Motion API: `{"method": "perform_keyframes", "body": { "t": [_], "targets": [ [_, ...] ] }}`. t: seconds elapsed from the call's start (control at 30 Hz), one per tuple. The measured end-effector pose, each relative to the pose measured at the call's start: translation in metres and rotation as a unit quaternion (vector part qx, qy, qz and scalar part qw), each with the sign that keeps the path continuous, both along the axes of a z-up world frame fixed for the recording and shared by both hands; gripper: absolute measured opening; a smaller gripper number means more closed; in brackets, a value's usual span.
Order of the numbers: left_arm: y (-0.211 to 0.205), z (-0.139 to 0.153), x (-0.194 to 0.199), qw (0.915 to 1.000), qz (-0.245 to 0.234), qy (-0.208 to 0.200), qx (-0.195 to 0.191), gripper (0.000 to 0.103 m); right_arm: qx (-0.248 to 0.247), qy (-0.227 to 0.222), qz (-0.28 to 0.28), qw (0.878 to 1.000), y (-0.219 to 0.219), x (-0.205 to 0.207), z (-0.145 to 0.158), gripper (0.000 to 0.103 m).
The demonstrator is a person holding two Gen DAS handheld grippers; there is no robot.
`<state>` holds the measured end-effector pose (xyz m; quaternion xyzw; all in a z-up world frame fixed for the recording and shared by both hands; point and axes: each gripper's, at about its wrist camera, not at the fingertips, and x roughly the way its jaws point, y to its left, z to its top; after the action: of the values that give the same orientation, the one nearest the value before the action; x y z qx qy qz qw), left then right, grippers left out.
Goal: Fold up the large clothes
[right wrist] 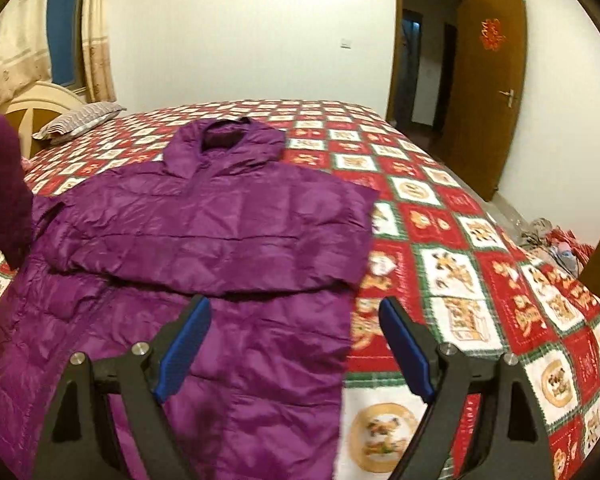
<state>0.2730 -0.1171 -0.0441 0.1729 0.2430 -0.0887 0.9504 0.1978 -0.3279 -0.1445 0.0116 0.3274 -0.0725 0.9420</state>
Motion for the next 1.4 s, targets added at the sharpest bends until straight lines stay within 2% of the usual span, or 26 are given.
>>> {"method": "perform_keyframes", "body": {
  "t": [0.1,0.13,0.17,0.2,0.23,0.27,0.3,0.43,0.57,0.67,0.73,0.8,0.83,0.87,0.9,0.93,1.03,1.13,1.3,1.33,1.4],
  "targets": [
    [-0.044,-0.016,0.006,0.9994,-0.026,0.02,0.005,0.014,0.008,0.009,-0.008,1.0,-0.01,0.0,-0.005,0.088],
    [-0.056,-0.021,0.005,0.9988,-0.033,0.034,0.008,0.023,0.012,0.014,-0.009,1.0,-0.013,0.001,-0.008,0.088],
    [-0.07,-0.027,0.004,0.9982,-0.037,0.044,0.013,0.04,0.014,0.019,-0.009,1.0,-0.015,0.002,-0.009,0.088],
    [-0.076,-0.029,0.002,0.9982,-0.04,0.043,0.013,0.052,0.015,0.023,-0.009,1.0,-0.017,0.003,-0.011,0.088],
    [-0.08,-0.03,-0.001,0.9984,-0.042,0.035,0.012,0.074,0.017,0.025,-0.008,0.999,-0.018,0.004,-0.011,0.088],
    [-0.082,-0.028,-0.006,0.999,-0.042,0.015,0.011,0.085,0.019,0.027,-0.006,0.999,-0.019,0.003,-0.012,0.088],
    [-0.08,-0.026,-0.009,0.999,-0.043,0.004,0.009,0.087,0.02,0.029,-0.005,0.999,-0.019,0.004,-0.011,0.088],
    [-0.056,-0.019,-0.01,0.9995,-0.028,-0.009,-0.008,0.088,0.037,0.027,0.013,0.999,-0.016,0.007,-0.004,0.092],
    [-0.003,-0.024,0.002,0.9995,0.03,-0.011,-0.008,0.089,0.085,0.023,0.049,0.995,-0.002,0.015,0.007,0.094],
    [0.041,-0.044,0.017,0.9962,0.086,0.013,0.001,0.089,0.119,0.046,0.08,0.989,0.015,0.031,0.004,0.094],
    [0.073,-0.066,0.027,0.9907,0.132,0.034,0.008,0.089,0.127,0.07,0.1,0.984,0.029,0.044,-0.003,0.094],
    [0.093,-0.085,0.033,0.9855,0.16,0.056,0.01,0.089,0.129,0.093,0.115,0.981,0.044,0.059,-0.015,0.088],
    [0.103,-0.095,0.035,0.9826,0.173,0.068,0.008,0.089,0.136,0.107,0.12,0.978,0.046,0.065,-0.02,0.074],
    [0.115,-0.107,0.038,0.9784,0.188,0.085,0.005,0.089,0.15,0.131,0.131,0.971,0.052,0.073,-0.027,0.043],
    [0.121,-0.113,0.04,0.9762,0.195,0.096,0.001,0.089,0.156,0.136,0.133,0.969,0.053,0.075,-0.029,0.025],
    [0.129,-0.12,0.039,0.9741,0.2,0.105,-0.004,0.089,0.153,0.131,0.129,0.971,0.054,0.076,-0.027,0.014],
    [0.143,-0.134,0.038,0.9706,0.209,0.12,-0.009,0.089,0.142,0.093,0.104,0.98,0.042,0.068,-0.009,0.011],
    [0.146,-0.141,0.039,0.9715,0.201,0.126,-0.007,0.089,0.122,0.072,0.06,0.988,0.016,0.061,0.004,0.011],
    [0.143,-0.142,0.042,0.9728,0.186,0.138,-0.003,0.089,0.115,0.1,0.0,0.988,-0.019,0.065,-0.009,0.013],
    [0.141,-0.138,0.043,0.9726,0.181,0.145,-0.005,0.089,0.109,0.107,-0.003,0.988,-0.021,0.066,-0.016,0.017],
    [0.136,-0.123,0.046,0.9745,0.17,0.146,-0.011,0.089,0.084,0.102,-0.021,0.991,-0.021,0.066,-0.016,0.04]
  ]
}}
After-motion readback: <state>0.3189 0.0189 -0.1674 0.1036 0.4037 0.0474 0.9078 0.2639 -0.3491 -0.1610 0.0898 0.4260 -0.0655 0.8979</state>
